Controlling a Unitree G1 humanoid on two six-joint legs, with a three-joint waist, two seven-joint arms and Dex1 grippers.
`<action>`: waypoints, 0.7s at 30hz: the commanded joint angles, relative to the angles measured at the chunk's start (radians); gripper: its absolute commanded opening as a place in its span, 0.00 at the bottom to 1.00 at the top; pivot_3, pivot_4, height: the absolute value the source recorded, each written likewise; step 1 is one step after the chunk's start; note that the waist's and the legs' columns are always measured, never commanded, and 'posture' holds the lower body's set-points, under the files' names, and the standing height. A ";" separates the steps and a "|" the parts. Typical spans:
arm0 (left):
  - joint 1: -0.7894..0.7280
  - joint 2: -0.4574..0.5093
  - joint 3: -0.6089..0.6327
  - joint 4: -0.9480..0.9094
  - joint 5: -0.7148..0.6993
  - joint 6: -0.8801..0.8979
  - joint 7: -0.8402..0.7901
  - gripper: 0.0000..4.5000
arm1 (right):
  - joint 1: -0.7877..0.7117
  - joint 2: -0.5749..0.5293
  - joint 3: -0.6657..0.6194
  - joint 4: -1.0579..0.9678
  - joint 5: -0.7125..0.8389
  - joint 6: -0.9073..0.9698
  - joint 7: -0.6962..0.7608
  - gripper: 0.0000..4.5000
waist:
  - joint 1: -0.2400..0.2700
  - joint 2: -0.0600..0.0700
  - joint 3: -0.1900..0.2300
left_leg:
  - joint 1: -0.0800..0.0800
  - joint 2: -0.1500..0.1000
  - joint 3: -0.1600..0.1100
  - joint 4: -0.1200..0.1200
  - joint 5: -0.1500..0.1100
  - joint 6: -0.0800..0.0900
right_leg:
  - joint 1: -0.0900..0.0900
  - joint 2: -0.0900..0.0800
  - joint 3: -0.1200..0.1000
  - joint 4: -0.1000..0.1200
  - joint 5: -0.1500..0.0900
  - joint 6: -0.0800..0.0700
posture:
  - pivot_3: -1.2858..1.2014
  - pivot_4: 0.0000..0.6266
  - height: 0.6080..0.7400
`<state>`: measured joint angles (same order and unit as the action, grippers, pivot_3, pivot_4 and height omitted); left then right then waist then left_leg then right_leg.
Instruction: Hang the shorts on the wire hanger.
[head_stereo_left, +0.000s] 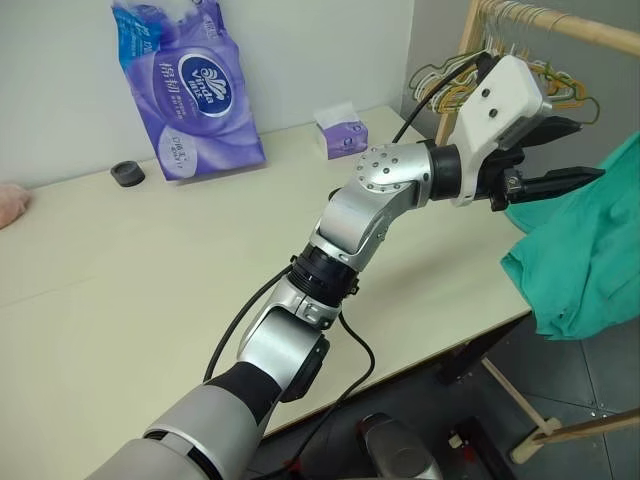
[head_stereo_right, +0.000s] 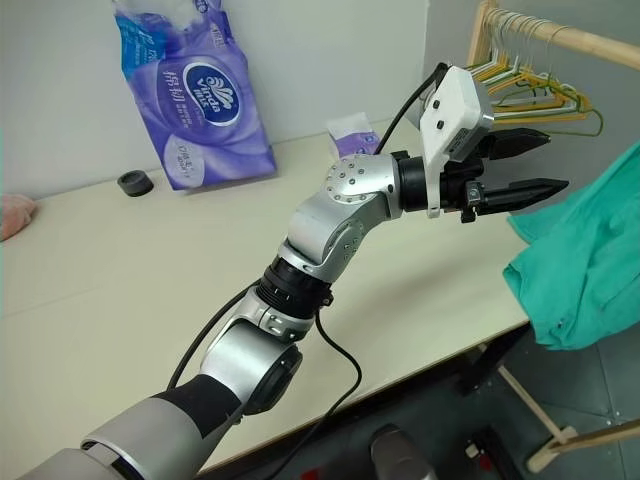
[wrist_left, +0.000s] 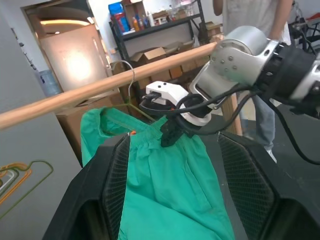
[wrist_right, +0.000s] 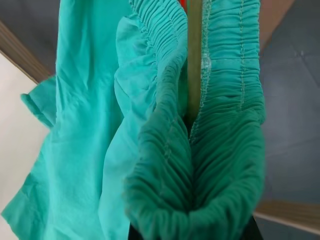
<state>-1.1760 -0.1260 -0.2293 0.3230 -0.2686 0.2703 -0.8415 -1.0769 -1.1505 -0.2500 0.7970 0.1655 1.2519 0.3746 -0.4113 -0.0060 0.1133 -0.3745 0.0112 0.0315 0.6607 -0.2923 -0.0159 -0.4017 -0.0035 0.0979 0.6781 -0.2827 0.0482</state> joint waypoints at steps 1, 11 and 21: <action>-0.026 -0.010 0.005 -0.016 -0.002 -0.024 -0.005 0.66 | -0.045 -0.025 0.041 0.052 -0.027 -0.039 0.040 0.00 | -0.002 0.000 0.000 | 0.000 0.000 0.000 0.000 0.000 0.000 | 0.000 0.000 0.000 0.000 0.000 0.001 | 0.35 0.18 1.00; -0.031 -0.004 -0.001 -0.043 -0.041 0.027 -0.092 0.66 | -0.079 -0.022 0.052 0.121 -0.049 -0.090 0.038 0.00 | -0.002 0.000 0.000 | 0.000 0.001 0.000 0.000 0.000 0.000 | 0.000 0.000 0.000 0.000 -0.001 0.001 | 0.36 0.18 1.00; -0.029 -0.008 -0.009 -0.048 -0.029 0.011 -0.096 0.66 | -0.249 -0.044 0.097 0.259 -0.113 -0.252 0.021 0.00 | -0.003 0.003 0.017 | 0.012 0.000 0.001 -0.002 -0.002 0.002 | 0.012 -0.002 0.001 -0.003 -0.002 0.004 | 0.36 0.19 1.00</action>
<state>-1.1854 -0.1266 -0.2336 0.3125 -0.2933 0.2966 -0.9324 -1.2798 -1.1671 -0.1487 1.0685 0.0627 1.0362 0.3954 -0.4142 -0.0035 0.1302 -0.3621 0.0109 0.0332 0.6590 -0.2945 -0.0138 -0.3893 -0.0058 0.0989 0.6748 -0.2852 0.0523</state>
